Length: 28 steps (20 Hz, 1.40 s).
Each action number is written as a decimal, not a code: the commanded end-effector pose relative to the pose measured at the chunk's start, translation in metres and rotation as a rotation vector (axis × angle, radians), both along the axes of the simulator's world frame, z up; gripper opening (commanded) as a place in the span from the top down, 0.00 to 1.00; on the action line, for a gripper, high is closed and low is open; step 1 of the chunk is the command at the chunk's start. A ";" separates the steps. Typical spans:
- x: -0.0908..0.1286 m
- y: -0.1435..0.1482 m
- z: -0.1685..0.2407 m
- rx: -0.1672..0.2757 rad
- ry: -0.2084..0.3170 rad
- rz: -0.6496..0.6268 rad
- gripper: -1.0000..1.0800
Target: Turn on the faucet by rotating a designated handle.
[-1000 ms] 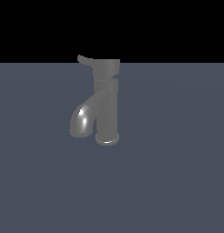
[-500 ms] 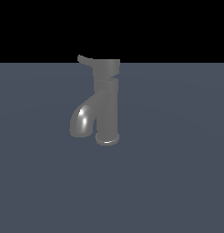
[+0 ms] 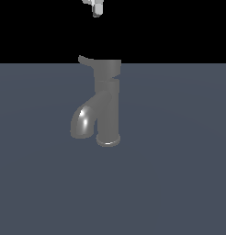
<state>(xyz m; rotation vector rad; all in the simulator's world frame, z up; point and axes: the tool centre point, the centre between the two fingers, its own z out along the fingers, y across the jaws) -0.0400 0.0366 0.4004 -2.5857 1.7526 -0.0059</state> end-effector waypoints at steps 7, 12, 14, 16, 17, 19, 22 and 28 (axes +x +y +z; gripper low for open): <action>0.032 0.012 -0.030 -0.001 0.007 -0.200 1.00; 0.049 0.019 -0.049 -0.003 0.010 -0.317 1.00; 0.055 0.022 -0.058 -0.004 0.011 -0.364 1.00; 0.062 0.025 -0.066 -0.004 0.012 -0.409 1.00; 0.064 0.026 -0.069 -0.005 0.013 -0.430 1.00; 0.069 0.028 -0.076 -0.006 0.014 -0.468 1.00; 0.076 0.032 -0.085 -0.006 0.015 -0.516 1.00; 0.084 0.036 -0.098 -0.008 0.016 -0.580 1.00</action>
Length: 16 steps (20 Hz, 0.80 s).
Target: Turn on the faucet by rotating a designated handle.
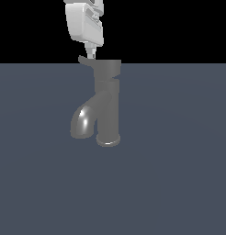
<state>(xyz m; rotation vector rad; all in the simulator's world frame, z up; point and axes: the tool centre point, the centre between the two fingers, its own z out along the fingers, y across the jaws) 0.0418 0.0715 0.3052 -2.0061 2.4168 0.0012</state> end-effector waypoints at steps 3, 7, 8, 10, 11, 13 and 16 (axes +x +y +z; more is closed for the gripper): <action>0.004 0.002 -0.006 -0.001 0.000 -0.031 1.00; 0.005 0.002 -0.007 -0.001 0.000 -0.037 1.00; 0.005 0.002 -0.007 -0.001 0.000 -0.037 1.00; 0.004 0.002 -0.007 -0.001 0.000 -0.036 1.00; 0.001 0.004 -0.007 -0.001 0.000 -0.036 1.00; -0.005 0.007 -0.007 -0.001 0.000 -0.036 1.00; -0.014 0.012 -0.007 -0.001 0.000 -0.036 1.00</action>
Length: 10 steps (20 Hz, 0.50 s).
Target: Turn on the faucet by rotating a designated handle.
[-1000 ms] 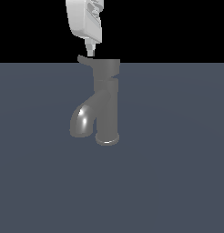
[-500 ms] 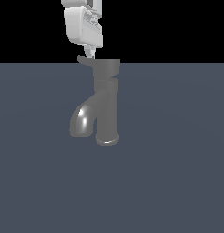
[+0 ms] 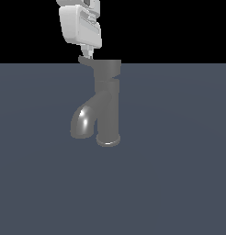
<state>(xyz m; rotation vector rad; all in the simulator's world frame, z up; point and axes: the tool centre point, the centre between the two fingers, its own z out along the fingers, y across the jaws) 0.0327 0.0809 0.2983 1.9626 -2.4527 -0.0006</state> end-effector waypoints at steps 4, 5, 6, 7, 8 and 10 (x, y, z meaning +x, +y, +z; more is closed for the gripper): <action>-0.017 0.009 0.000 0.000 0.000 0.000 1.00; -0.020 0.011 0.000 0.000 0.000 0.000 1.00; -0.024 0.013 0.000 0.000 0.000 0.000 1.00; -0.027 0.015 0.000 0.000 0.000 0.000 1.00; -0.030 0.016 0.000 0.000 0.000 0.000 1.00; -0.037 0.020 0.000 0.000 0.000 0.000 1.00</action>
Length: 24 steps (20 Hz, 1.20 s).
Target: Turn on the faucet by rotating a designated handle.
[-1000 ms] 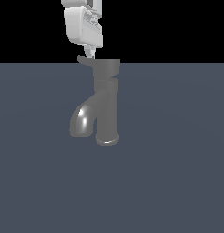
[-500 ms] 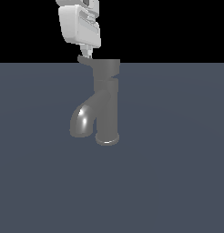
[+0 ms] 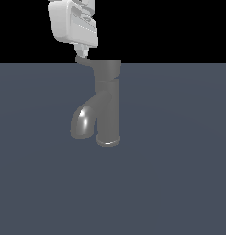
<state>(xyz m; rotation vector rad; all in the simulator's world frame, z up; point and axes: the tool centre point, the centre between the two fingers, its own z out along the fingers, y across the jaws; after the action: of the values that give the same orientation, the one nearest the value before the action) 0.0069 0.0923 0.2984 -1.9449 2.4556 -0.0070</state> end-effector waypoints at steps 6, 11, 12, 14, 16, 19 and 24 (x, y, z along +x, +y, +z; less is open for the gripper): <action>-0.016 0.005 0.000 -0.002 0.002 0.003 1.00; -0.032 0.002 0.000 -0.002 0.004 0.005 1.00; -0.036 0.002 0.000 -0.002 0.004 0.005 1.00; -0.042 0.000 0.000 -0.002 0.005 0.006 1.00; -0.049 -0.001 0.000 -0.002 0.006 0.006 1.00; -0.059 -0.003 0.000 -0.002 0.007 0.007 1.00; -0.076 -0.006 0.000 -0.002 0.009 0.009 1.00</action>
<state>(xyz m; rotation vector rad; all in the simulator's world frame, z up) -0.0630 0.0950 0.2982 -1.9737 2.4372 -0.0018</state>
